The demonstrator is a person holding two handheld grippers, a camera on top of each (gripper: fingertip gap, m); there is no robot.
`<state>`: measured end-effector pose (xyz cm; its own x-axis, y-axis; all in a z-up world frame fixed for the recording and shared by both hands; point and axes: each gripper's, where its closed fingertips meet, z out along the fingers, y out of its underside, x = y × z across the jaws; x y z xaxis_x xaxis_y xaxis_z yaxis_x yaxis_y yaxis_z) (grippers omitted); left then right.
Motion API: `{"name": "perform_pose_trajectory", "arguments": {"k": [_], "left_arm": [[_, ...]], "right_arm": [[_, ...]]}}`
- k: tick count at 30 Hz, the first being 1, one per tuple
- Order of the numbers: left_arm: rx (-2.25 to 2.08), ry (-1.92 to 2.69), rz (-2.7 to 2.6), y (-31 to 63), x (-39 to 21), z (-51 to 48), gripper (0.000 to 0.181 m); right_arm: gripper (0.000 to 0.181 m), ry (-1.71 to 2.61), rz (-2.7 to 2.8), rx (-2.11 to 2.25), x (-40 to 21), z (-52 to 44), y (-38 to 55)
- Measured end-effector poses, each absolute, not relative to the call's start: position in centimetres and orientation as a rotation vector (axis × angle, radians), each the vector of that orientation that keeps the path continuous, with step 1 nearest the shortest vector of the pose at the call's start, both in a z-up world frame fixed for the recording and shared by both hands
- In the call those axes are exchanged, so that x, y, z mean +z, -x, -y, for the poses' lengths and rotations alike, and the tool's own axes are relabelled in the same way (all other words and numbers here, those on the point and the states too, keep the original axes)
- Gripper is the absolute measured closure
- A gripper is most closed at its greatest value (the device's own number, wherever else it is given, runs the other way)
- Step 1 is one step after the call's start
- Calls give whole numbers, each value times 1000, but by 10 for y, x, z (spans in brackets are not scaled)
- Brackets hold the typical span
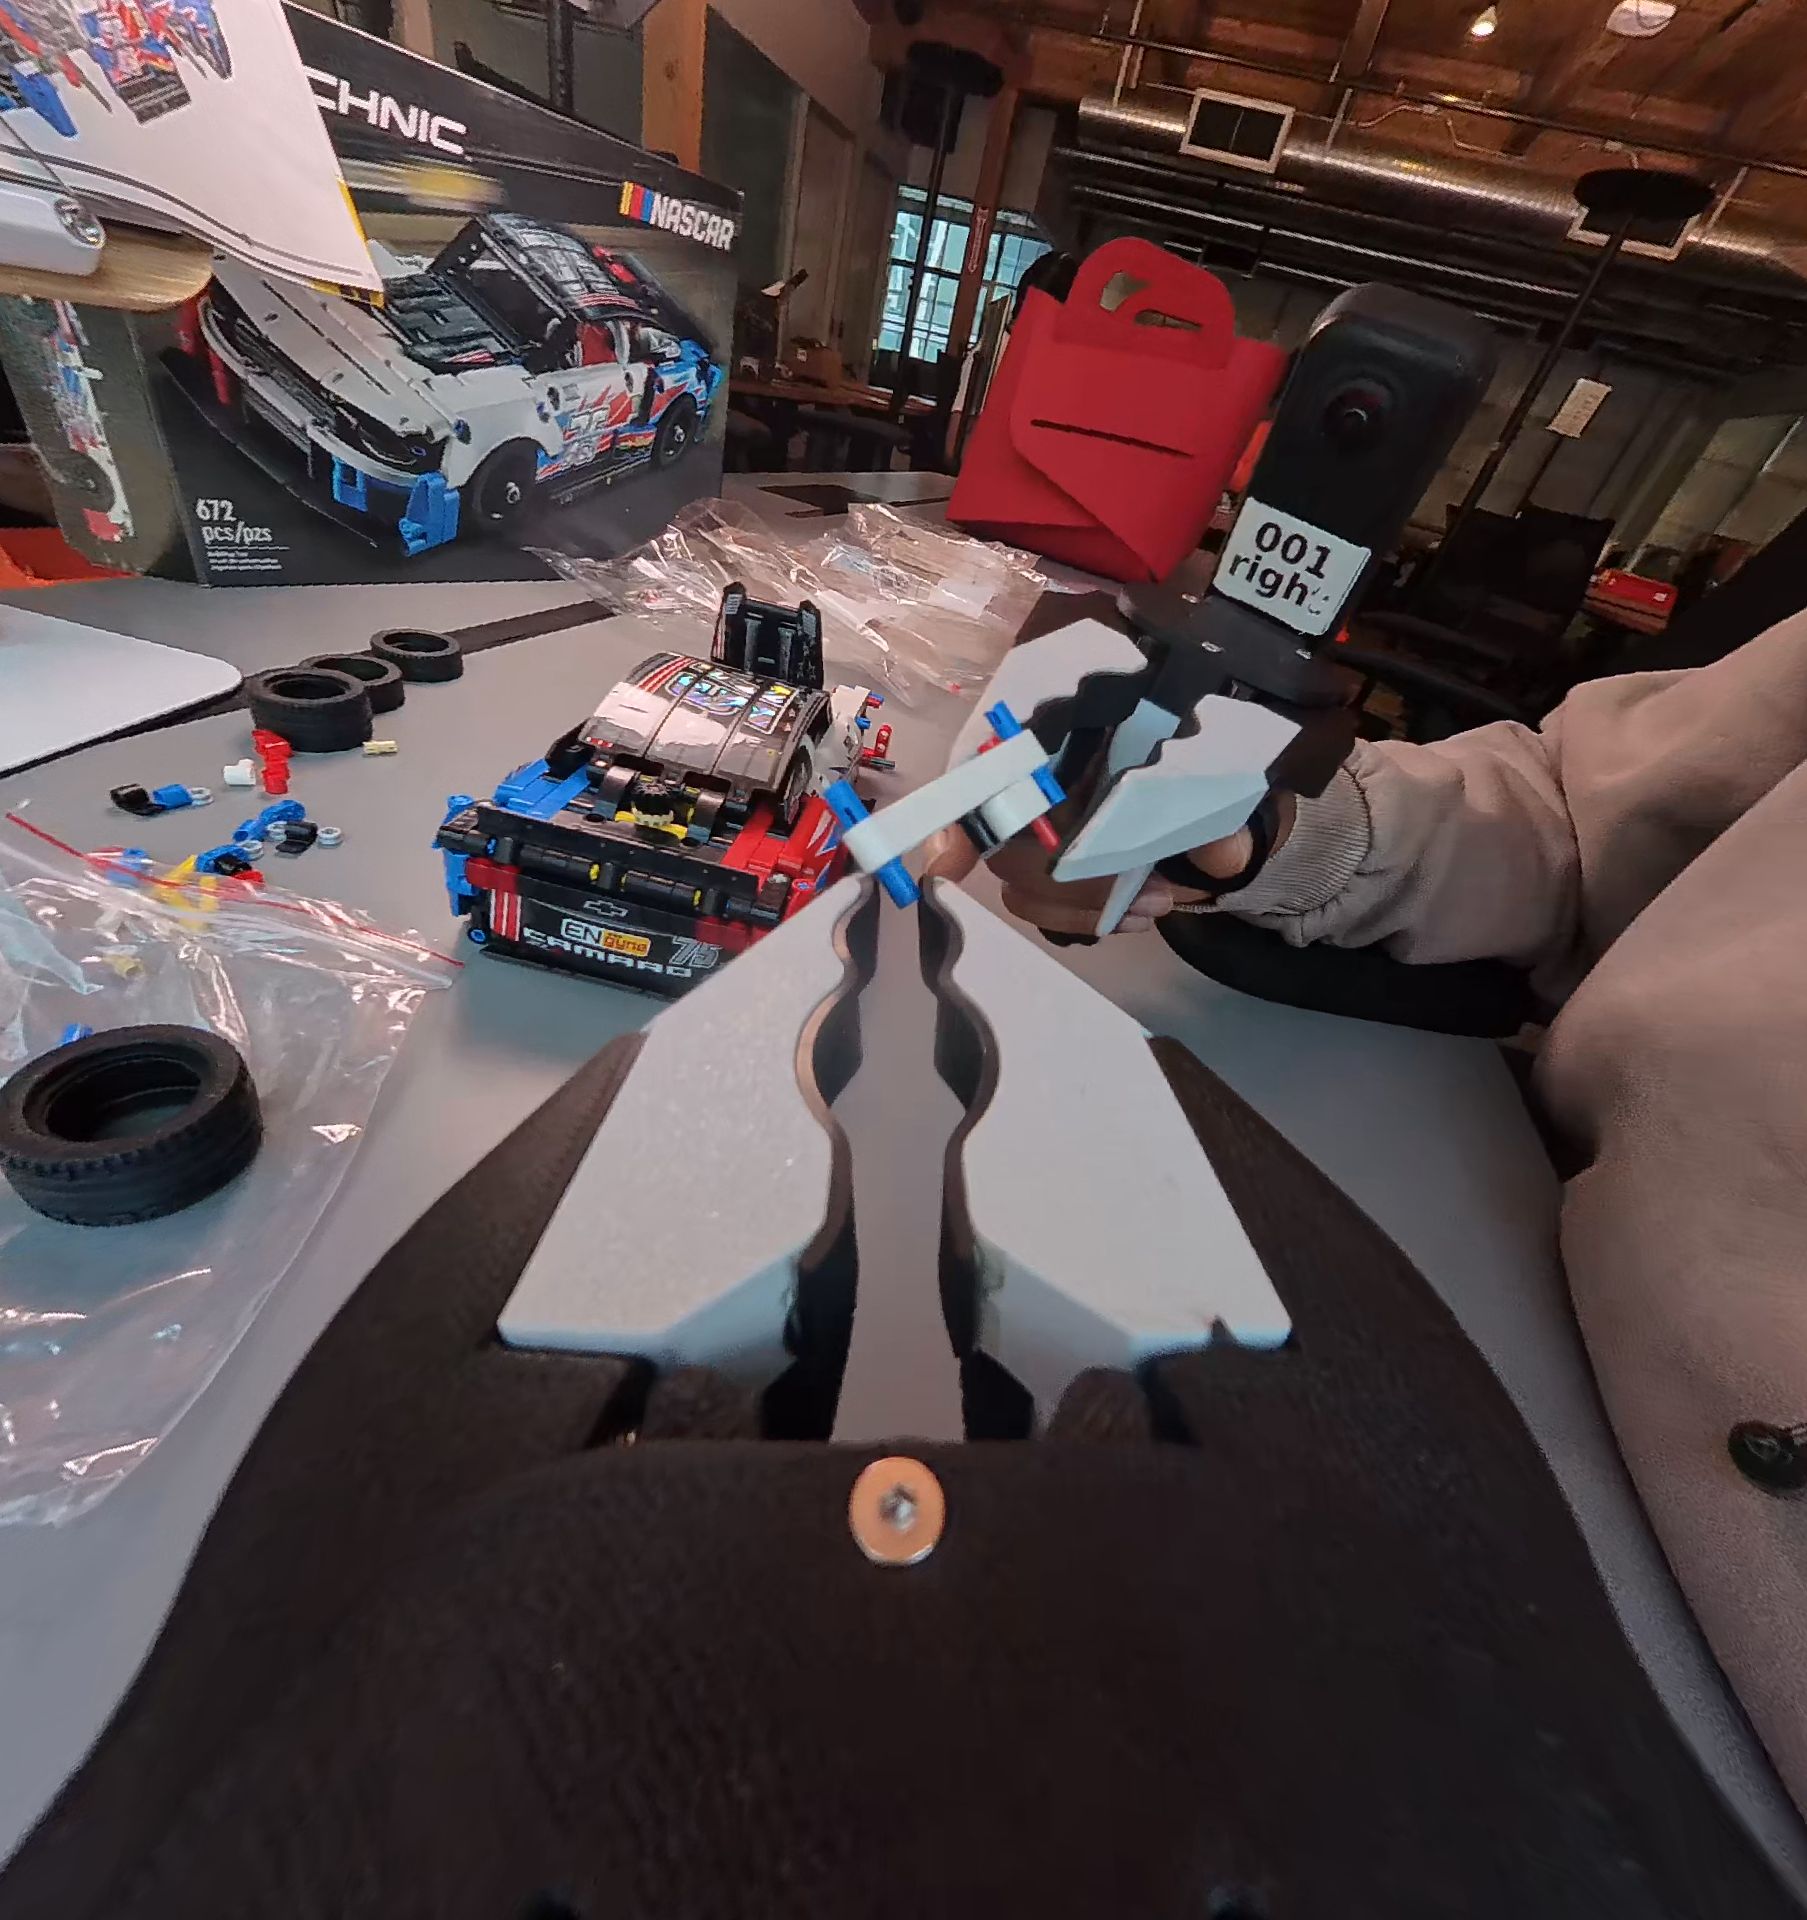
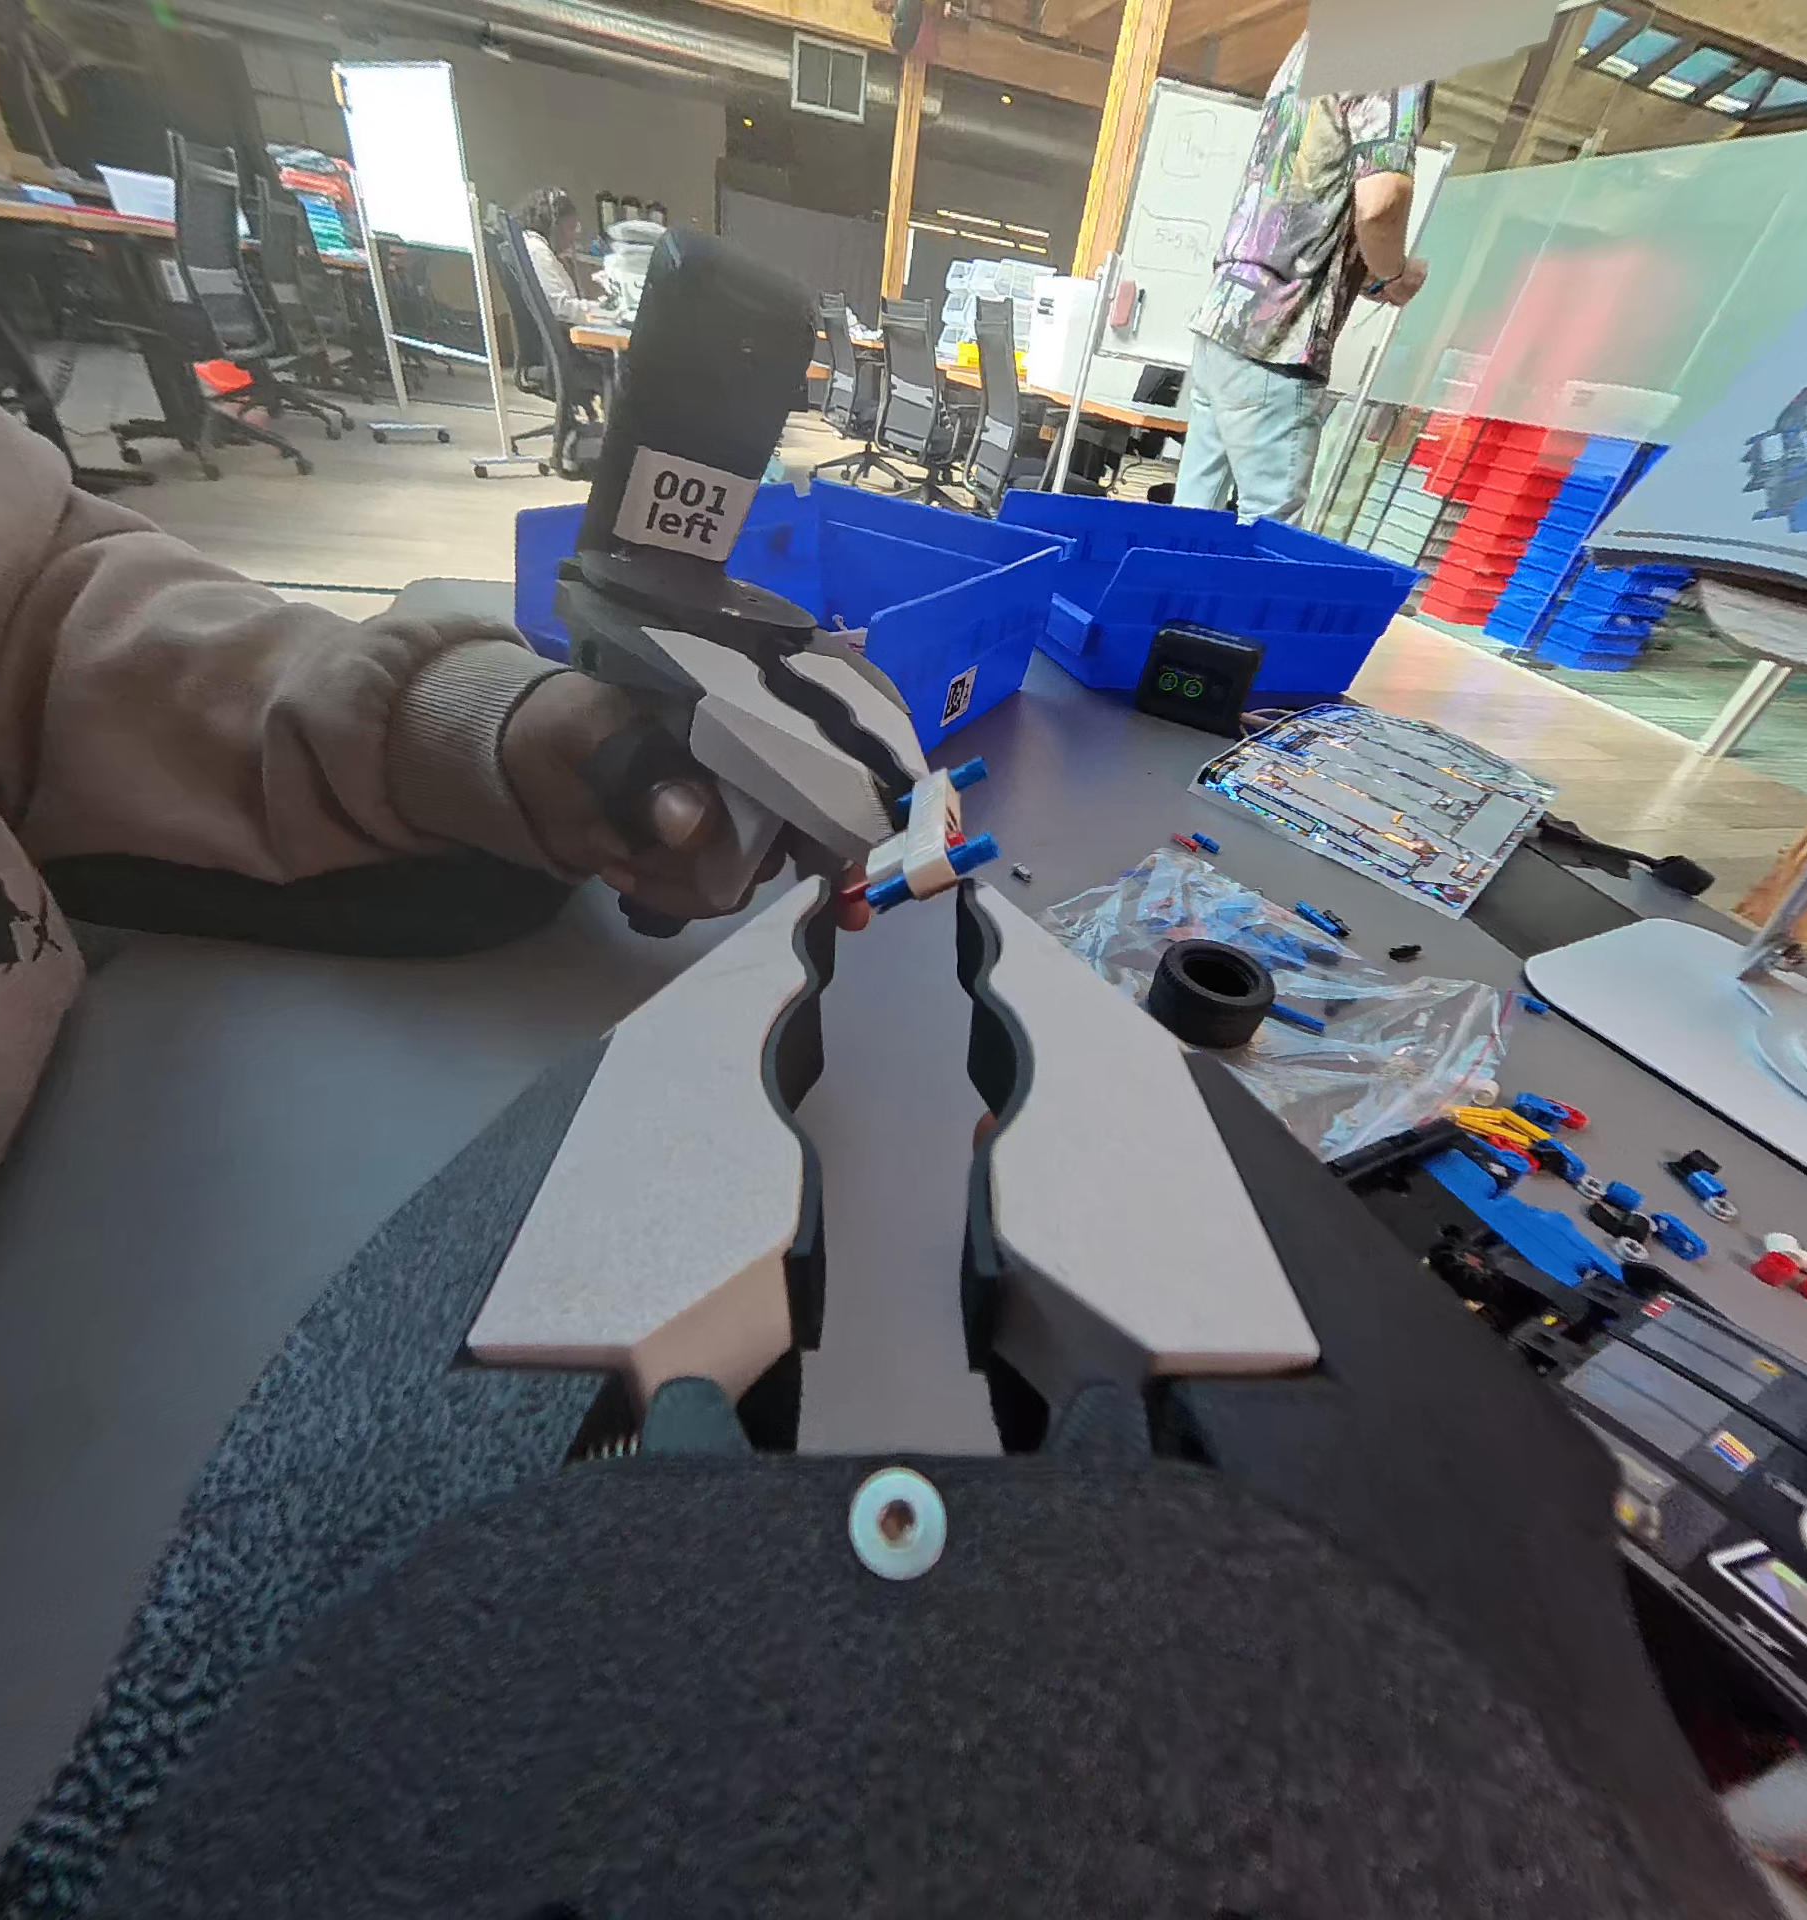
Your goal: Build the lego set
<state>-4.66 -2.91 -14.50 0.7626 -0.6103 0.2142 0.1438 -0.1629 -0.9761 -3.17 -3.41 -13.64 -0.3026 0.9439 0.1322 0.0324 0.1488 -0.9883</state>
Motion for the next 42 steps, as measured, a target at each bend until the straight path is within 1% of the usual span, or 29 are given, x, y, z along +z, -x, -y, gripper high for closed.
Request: {"name": "perform_pose_trajectory", "arguments": {"k": [3,4,8,16,22,24,25,29,34,42], "left_arm": [[-694,1595,-402,44,-144,31,179],[-690,1606,-408,43,-147,30,179],[-700,1629,-412,42,-153,28,180],[-703,1637,-418,40,-155,27,179],[-750,1578,-368,50,-143,29,150],[-767,1565,-409,43,-142,32,143],[-780,1558,-437,38,-142,35,144],[-838,1553,-534,21,-145,45,170],[-884,1597,-502,22,-149,42,172],[-1055,1655,-331,27,-154,35,175]], "right_arm": [[160,964,1524,1283,-136,37,31],[166,963,1528,1293,-136,38,30],[173,960,1537,1302,-138,39,29],[175,973,1550,1307,-140,33,27],[176,974,1568,1384,-135,29,21],[176,979,1619,1464,-138,38,17],[176,982,1634,1490,-140,42,17],[176,993,1666,1505,-146,46,17],[176,1040,1664,1518,-150,41,19],[170,1103,1624,1455,-156,27,25]]}}
